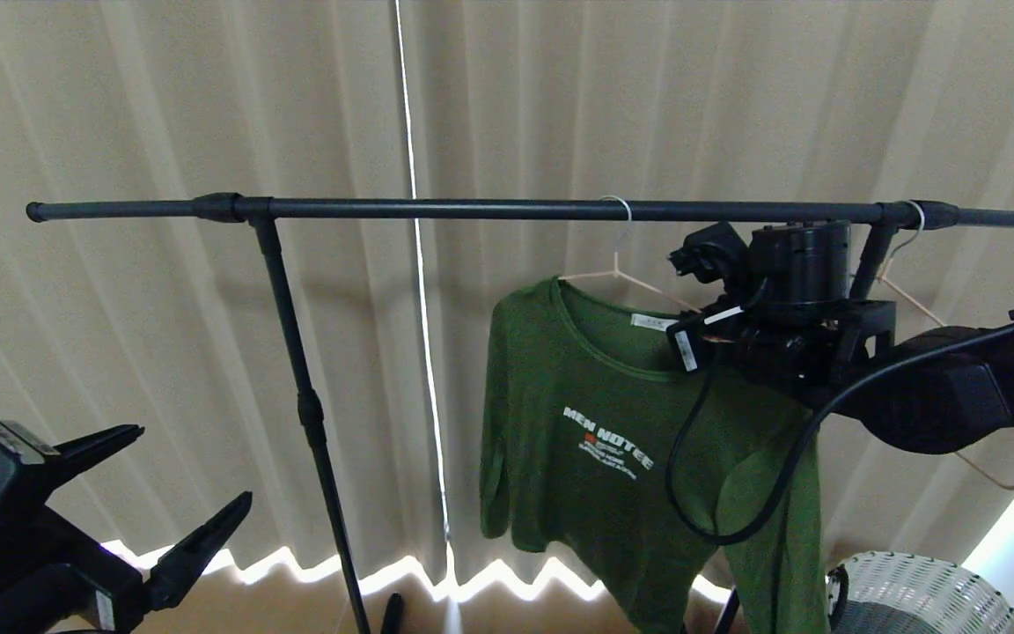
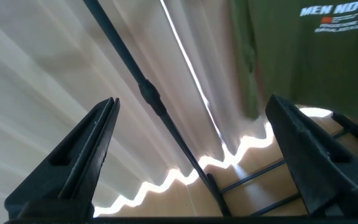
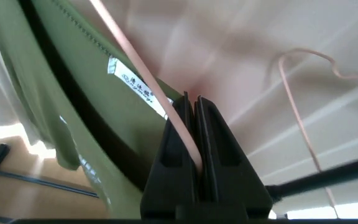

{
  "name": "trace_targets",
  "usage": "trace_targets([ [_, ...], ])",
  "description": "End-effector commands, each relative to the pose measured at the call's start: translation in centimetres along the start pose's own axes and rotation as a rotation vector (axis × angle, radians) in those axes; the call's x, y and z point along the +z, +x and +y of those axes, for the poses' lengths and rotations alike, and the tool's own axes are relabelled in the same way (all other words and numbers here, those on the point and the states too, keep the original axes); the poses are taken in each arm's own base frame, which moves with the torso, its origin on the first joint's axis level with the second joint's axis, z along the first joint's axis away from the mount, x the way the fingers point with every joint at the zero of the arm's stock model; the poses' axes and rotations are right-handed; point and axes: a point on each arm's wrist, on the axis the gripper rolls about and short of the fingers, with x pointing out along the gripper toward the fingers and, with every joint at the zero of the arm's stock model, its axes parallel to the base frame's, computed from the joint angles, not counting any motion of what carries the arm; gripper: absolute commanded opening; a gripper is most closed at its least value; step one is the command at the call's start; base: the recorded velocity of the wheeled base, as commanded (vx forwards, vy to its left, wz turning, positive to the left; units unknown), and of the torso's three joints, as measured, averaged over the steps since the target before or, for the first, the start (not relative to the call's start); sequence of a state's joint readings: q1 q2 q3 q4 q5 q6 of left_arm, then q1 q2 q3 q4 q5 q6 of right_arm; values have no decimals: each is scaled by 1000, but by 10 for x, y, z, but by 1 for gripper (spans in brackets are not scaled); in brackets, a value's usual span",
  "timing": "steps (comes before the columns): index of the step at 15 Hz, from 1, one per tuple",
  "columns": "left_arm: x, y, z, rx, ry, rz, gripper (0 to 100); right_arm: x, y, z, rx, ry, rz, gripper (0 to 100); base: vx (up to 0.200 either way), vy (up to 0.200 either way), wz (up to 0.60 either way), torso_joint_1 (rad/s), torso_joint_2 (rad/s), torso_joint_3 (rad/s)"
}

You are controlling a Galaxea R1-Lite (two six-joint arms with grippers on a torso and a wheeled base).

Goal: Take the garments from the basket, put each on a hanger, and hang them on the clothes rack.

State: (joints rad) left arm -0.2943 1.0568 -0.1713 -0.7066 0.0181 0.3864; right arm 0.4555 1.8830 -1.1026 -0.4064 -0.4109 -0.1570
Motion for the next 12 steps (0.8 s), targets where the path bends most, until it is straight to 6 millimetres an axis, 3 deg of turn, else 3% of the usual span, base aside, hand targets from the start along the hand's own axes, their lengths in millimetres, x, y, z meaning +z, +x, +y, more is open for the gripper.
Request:
trace_targets([
  [1,0,0,0,0,0,-1,100,-1,1,7,18,-9,2,0,0,0,0,0,0,0],
  [4,-1,-1,0,0,2,-1,100,2,4,19,44,-15,-9,0,0,0,0,0,0,0],
  [9,0,-1,0,2,2,-4,100,3,2,18,46,-14,-13,0,0,0,0,0,0,0],
  [10,0,-1,0,2,2,-4,100,3,1,18,46,-14,-13,100,0,0,0,0,0,0],
  [12,1,-1,0,3,3,-8,100,4,-4,15,46,-3,-20,100,0,0,0,0,0,0],
])
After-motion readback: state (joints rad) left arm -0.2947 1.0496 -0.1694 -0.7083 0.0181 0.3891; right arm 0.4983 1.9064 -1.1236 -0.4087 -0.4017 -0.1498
